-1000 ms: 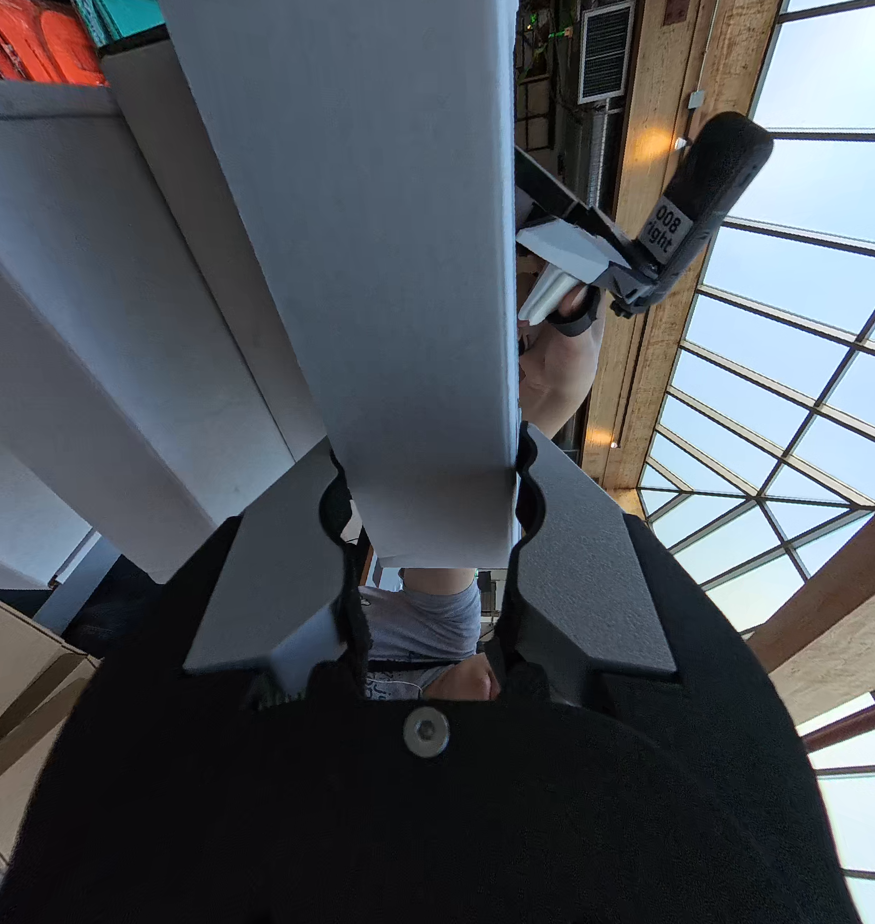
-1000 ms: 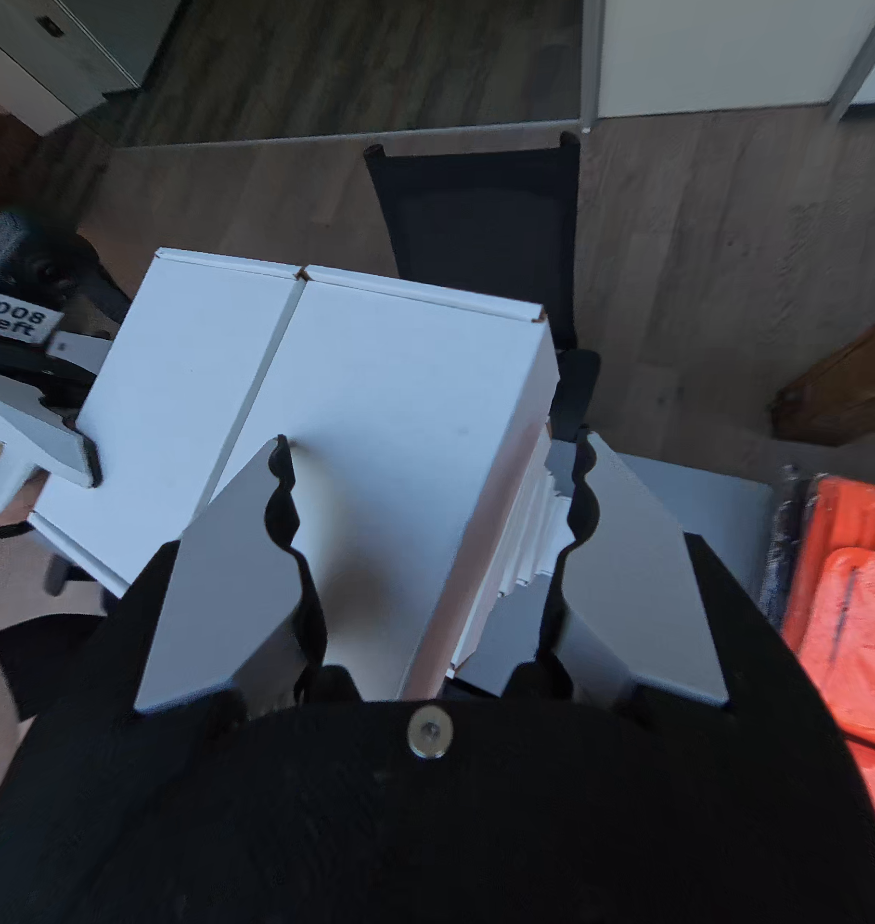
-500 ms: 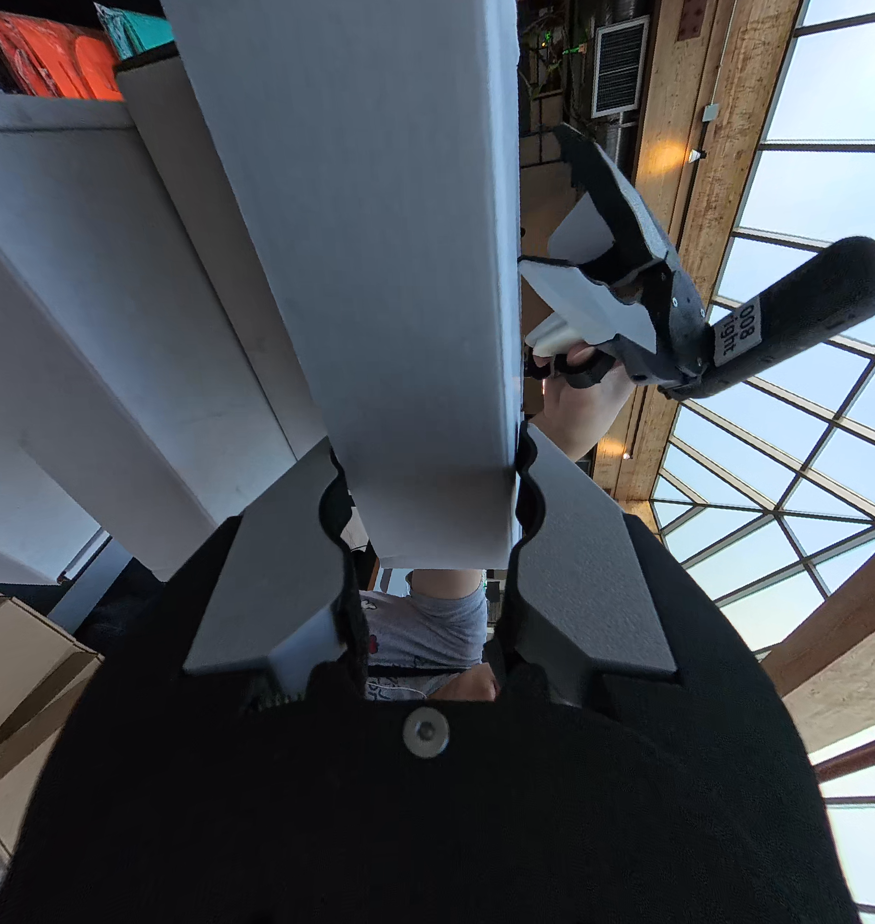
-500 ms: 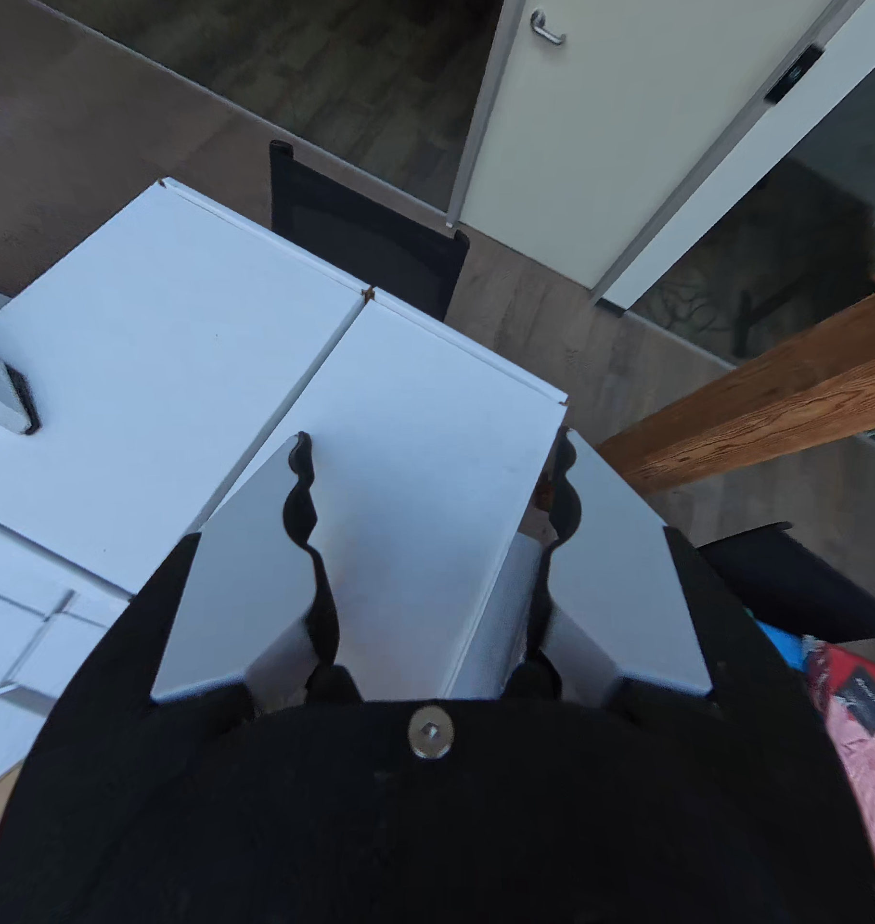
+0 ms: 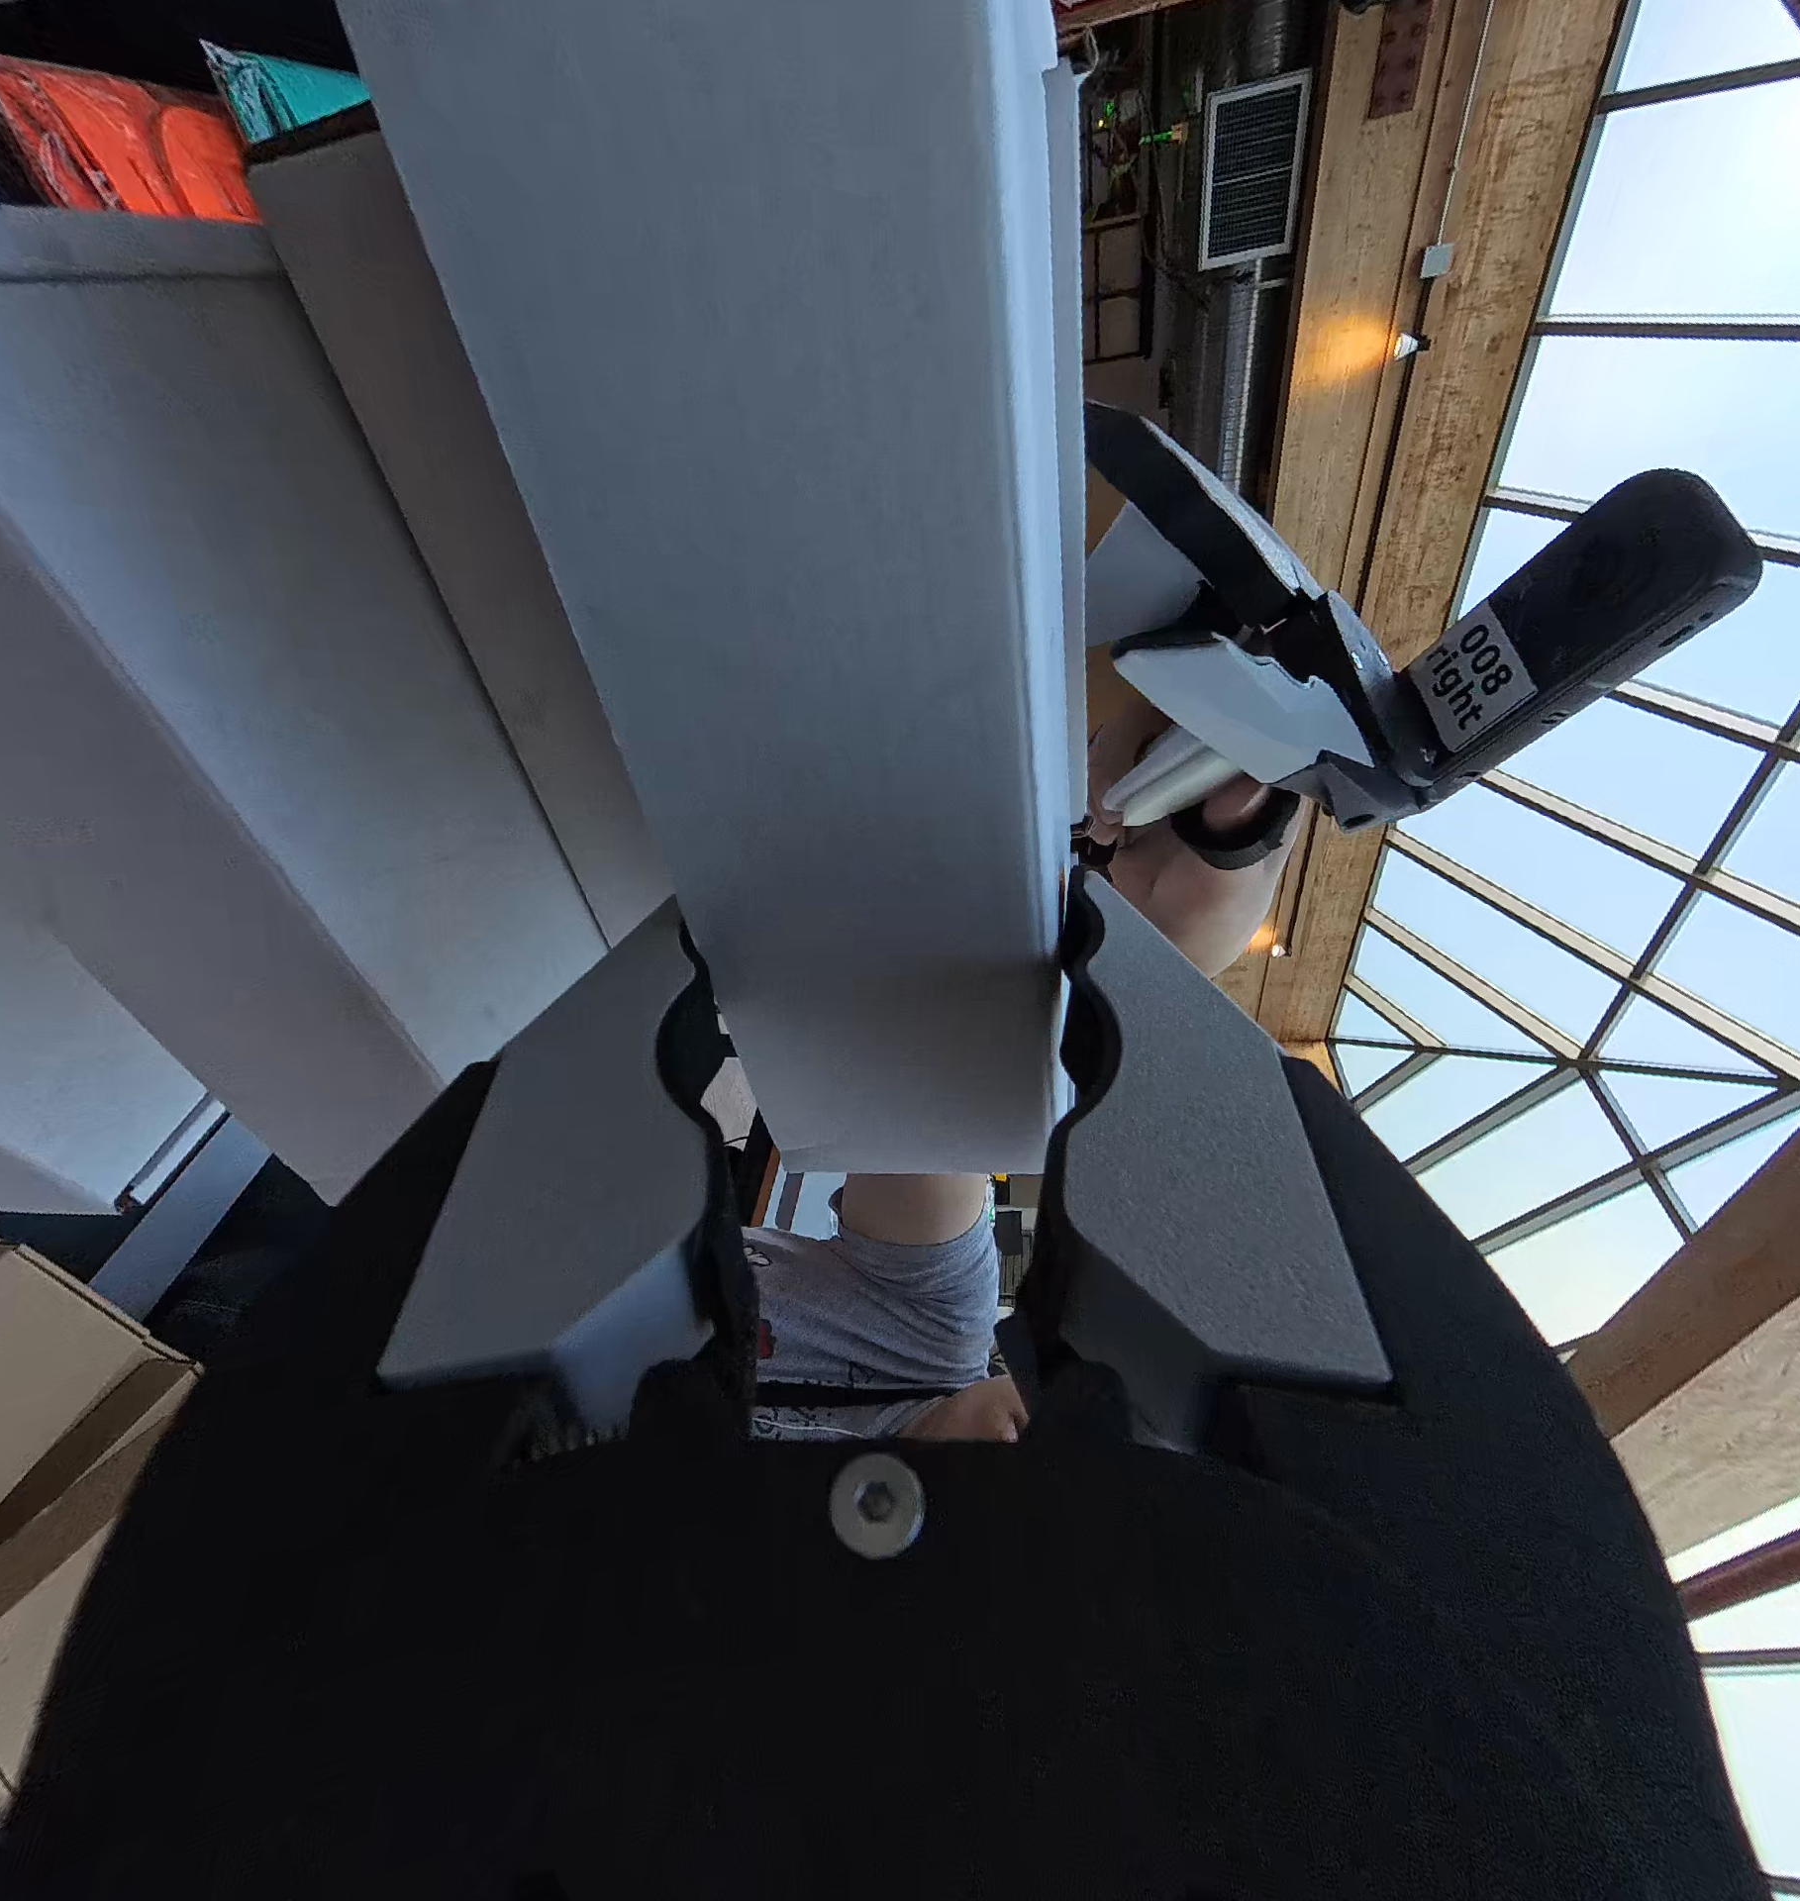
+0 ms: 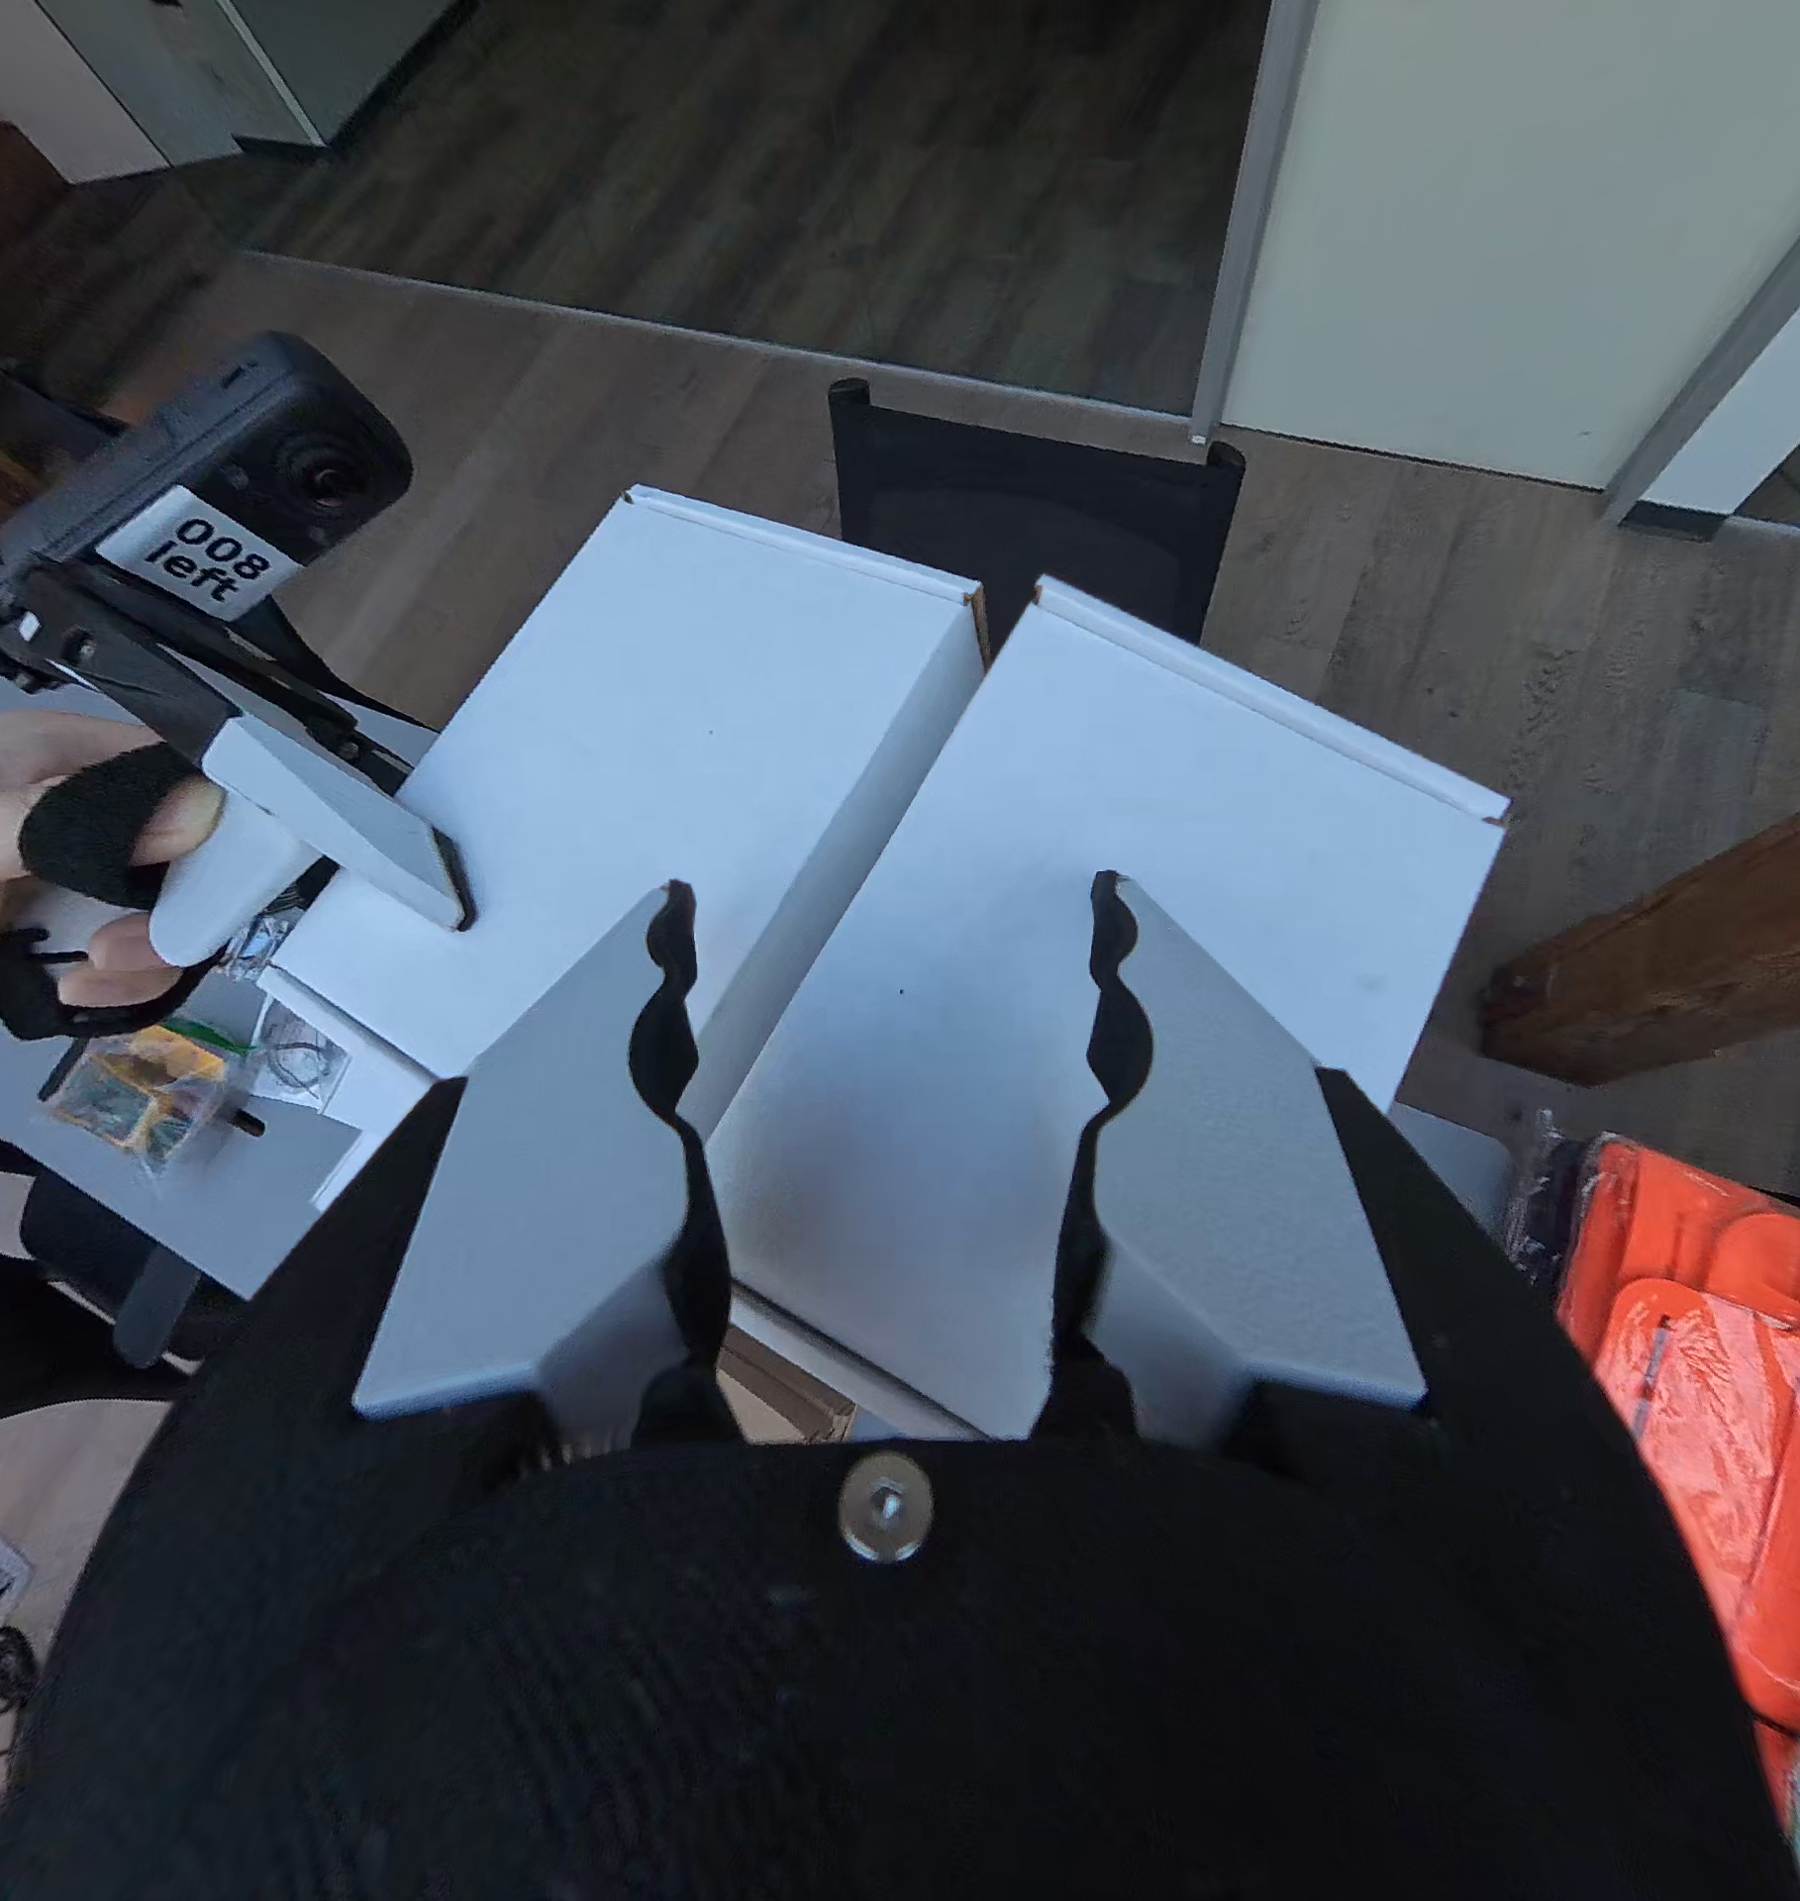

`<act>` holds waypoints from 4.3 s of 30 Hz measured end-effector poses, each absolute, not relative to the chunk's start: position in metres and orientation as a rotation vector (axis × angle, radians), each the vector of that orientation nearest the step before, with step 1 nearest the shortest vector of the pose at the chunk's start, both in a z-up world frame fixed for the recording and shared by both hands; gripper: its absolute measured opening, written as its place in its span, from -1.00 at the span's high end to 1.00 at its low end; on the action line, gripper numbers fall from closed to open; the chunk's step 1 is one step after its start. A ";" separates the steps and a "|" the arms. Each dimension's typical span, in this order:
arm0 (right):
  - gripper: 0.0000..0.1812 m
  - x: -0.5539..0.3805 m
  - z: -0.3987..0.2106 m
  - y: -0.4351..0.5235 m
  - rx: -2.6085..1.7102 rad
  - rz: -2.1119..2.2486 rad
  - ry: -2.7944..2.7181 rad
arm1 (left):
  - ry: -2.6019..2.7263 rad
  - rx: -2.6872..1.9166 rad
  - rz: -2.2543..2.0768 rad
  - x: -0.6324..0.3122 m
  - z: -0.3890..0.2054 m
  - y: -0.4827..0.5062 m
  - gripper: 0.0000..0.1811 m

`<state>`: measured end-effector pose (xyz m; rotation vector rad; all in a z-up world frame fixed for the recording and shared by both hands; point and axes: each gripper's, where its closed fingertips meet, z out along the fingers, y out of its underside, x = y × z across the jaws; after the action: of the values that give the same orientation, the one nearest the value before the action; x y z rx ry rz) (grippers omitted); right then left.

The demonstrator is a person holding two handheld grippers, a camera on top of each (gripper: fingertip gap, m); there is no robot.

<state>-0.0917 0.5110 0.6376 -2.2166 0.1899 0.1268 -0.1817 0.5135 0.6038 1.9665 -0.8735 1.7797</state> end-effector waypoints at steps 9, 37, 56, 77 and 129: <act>0.27 -0.111 0.634 0.514 -2.280 -0.034 0.060 | -0.889 1.969 1.768 -0.175 0.604 0.509 0.29; 0.49 -0.122 0.633 0.502 -2.318 -0.021 0.062 | -1.141 2.302 2.207 -0.266 0.616 0.558 0.18; 0.48 -0.122 0.633 0.498 -2.293 -0.014 0.071 | -1.163 3.214 1.455 -0.602 0.116 0.512 -0.10; 0.49 -0.118 0.633 0.496 -2.279 0.009 0.091 | -0.373 3.135 1.158 -0.702 -0.033 0.404 0.08; 0.52 -0.109 0.633 0.498 -2.272 0.048 0.100 | -1.266 2.909 1.360 -0.640 0.140 0.456 -0.43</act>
<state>-0.1095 0.4984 0.6335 -2.2719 0.0997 0.0481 -0.6400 0.4557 0.1397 2.9088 -1.2659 1.3600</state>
